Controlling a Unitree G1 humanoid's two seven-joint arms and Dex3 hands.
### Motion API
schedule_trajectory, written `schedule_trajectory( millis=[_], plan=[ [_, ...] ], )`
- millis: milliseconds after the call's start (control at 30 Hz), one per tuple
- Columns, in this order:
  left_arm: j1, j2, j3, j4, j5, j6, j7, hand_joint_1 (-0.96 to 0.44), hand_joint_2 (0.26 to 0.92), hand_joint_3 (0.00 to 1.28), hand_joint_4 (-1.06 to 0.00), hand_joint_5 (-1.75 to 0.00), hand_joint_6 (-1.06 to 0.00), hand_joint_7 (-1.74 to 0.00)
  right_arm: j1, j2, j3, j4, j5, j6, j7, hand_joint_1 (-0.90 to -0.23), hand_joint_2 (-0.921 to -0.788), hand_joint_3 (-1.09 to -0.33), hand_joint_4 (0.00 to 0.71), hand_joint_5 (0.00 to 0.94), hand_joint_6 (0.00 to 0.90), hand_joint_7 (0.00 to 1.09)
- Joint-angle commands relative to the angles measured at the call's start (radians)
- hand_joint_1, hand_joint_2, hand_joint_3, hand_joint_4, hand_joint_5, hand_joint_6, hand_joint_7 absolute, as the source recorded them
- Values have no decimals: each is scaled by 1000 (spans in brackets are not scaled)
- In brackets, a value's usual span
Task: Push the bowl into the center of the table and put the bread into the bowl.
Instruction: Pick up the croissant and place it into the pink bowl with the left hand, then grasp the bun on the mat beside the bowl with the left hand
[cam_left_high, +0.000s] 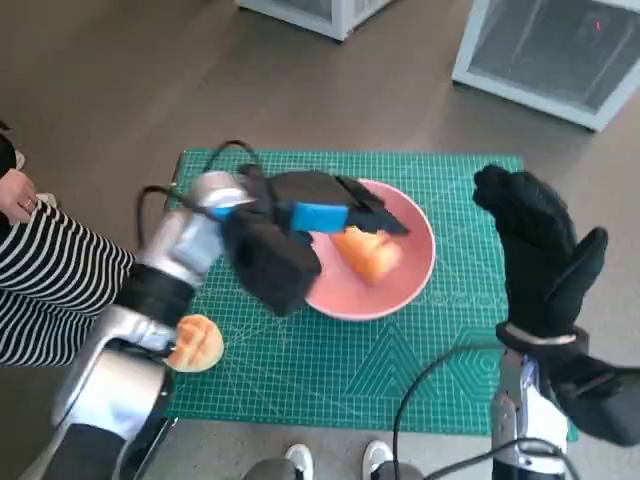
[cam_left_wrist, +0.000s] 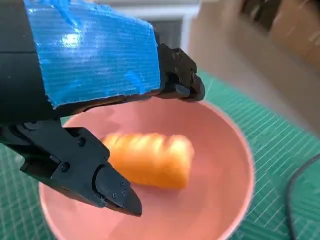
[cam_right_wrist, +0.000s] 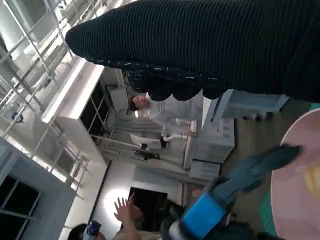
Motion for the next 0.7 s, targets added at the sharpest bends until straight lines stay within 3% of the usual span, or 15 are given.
schedule_trajectory(
  millis=[33,233,400,700],
  plan=[
    [46,132,80,-65,-95,-83,-30,-346,706,0,-120,-11,-249,-64,17,4,5,1,-19,13,-10,-690,-921,-649,143,1,54,460],
    [101,264,156,-136,-205,-133,-85,-401,721,8,-127,-7,-269,-62,14,5,8,6,-18,17,-6,-693,-921,-648,144,1,54,460],
    [170,374,214,-184,-307,-139,-147,-503,771,27,-123,-3,-269,-62,10,7,10,12,-9,21,-1,-696,-921,-647,144,1,54,461],
    [347,487,289,-270,-473,-82,-264,-475,773,18,-158,-15,-316,-92,3,6,13,22,8,28,11,-697,-921,-645,144,1,53,461]
  ],
)
